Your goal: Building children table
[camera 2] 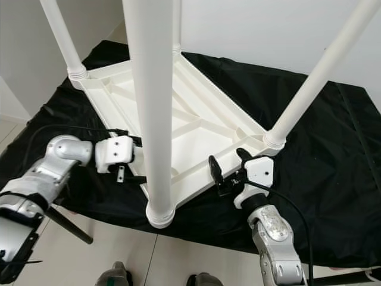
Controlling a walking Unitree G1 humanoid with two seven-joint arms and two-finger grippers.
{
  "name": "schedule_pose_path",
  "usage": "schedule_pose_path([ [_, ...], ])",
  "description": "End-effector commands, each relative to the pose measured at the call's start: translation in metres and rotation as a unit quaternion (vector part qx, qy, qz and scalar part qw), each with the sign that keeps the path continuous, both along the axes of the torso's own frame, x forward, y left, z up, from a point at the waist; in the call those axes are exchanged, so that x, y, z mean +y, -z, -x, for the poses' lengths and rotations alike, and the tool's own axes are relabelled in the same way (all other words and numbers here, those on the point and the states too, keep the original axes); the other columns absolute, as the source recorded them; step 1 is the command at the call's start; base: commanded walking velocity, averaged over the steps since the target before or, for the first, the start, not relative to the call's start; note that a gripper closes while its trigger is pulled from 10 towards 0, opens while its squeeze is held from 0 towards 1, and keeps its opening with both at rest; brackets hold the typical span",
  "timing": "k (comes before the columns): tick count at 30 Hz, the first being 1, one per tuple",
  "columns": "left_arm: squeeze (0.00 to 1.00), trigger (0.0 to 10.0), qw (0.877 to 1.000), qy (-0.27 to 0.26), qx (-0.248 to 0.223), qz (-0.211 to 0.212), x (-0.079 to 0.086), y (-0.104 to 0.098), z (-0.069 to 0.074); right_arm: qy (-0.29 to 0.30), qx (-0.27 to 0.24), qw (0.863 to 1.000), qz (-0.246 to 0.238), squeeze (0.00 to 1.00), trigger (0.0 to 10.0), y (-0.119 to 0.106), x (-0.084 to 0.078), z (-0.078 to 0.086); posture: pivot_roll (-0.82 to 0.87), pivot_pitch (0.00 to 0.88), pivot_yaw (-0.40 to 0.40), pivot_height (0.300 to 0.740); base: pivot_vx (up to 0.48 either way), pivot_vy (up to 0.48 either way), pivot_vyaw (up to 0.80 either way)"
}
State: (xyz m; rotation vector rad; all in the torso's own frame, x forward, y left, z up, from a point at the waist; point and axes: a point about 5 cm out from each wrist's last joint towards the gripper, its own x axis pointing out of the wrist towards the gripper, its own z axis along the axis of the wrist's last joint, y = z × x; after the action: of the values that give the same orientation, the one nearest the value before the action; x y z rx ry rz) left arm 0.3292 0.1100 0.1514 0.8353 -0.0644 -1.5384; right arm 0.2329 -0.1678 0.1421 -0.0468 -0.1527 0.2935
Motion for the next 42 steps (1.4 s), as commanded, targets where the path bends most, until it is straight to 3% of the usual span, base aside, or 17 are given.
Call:
schedule_pose_path([
  [1,0.00,10.0,0.995,-0.080,-0.044,0.034,-0.005,0.004,-0.008,0.000,0.007,1.000,0.008,0.00,10.0,0.002,-0.001,0.001,0.07,0.041,-0.043,0.740,0.000,0.000,0.00],
  [5,0.00,10.0,0.994,-0.086,-0.051,0.033,-0.008,0.004,-0.009,0.001,0.006,1.000,0.008,0.00,10.0,0.001,-0.001,0.002,0.06,0.040,-0.037,0.740,0.000,0.000,0.00],
  [9,0.00,10.0,0.990,-0.117,-0.072,0.042,-0.027,0.004,-0.016,0.006,0.006,1.000,0.005,0.00,10.0,0.001,-0.001,0.005,0.04,0.036,-0.024,0.740,0.000,0.000,0.00],
  [11,0.00,10.0,0.985,-0.148,-0.075,0.054,-0.046,0.004,-0.021,0.011,0.005,1.000,0.001,0.00,10.0,0.001,-0.002,0.008,0.03,0.035,-0.019,0.740,0.000,0.000,0.00],
  [15,0.00,10.0,0.982,-0.165,-0.070,0.061,-0.054,0.003,-0.023,0.013,0.006,1.000,0.001,0.00,10.0,0.001,-0.002,0.009,0.03,0.034,-0.018,0.740,0.000,0.000,0.00],
  [17,0.00,10.0,0.974,-0.203,-0.062,0.082,-0.068,-0.001,-0.029,0.018,0.004,1.000,-0.001,0.00,10.0,0.001,-0.004,0.010,0.03,0.034,-0.016,0.740,0.000,0.000,0.00],
  [24,0.00,10.0,0.965,-0.233,-0.063,0.105,-0.082,-0.009,-0.034,0.041,-0.004,0.999,-0.003,0.00,10.0,0.000,-0.013,0.012,0.03,0.033,-0.016,0.740,0.000,0.000,0.00],
  [29,0.00,10.0,0.964,-0.235,-0.064,0.106,-0.082,-0.010,-0.035,0.045,-0.004,0.999,-0.004,0.00,10.0,0.000,-0.015,0.013,0.03,0.033,-0.016,0.740,0.000,0.000,0.00],
  [32,0.00,10.0,0.966,-0.227,-0.067,0.103,-0.074,-0.013,-0.037,0.053,-0.003,0.998,-0.015,0.00,10.0,-0.001,-0.022,0.020,0.03,0.037,-0.007,0.740,0.000,0.000,0.00],
  [35,0.00,10.0,0.977,-0.177,-0.050,0.105,-0.051,-0.017,-0.034,0.045,0.008,0.999,-0.010,0.00,10.0,-0.002,-0.037,0.038,0.02,0.043,0.004,0.740,0.000,0.000,0.00],
  [37,0.00,10.0,0.977,-0.177,-0.050,0.105,-0.051,-0.017,-0.034,0.045,0.008,0.999,-0.010,0.00,10.0,-0.002,-0.037,0.038,0.02,0.043,0.004,0.740,0.000,0.000,0.00],
  [42,0.00,10.0,0.980,-0.157,-0.004,0.120,-0.028,-0.025,-0.033,-0.003,0.040,0.999,0.013,0.00,10.0,-0.003,-0.047,0.057,0.01,0.051,0.016,0.740,0.000,0.000,0.00],
])
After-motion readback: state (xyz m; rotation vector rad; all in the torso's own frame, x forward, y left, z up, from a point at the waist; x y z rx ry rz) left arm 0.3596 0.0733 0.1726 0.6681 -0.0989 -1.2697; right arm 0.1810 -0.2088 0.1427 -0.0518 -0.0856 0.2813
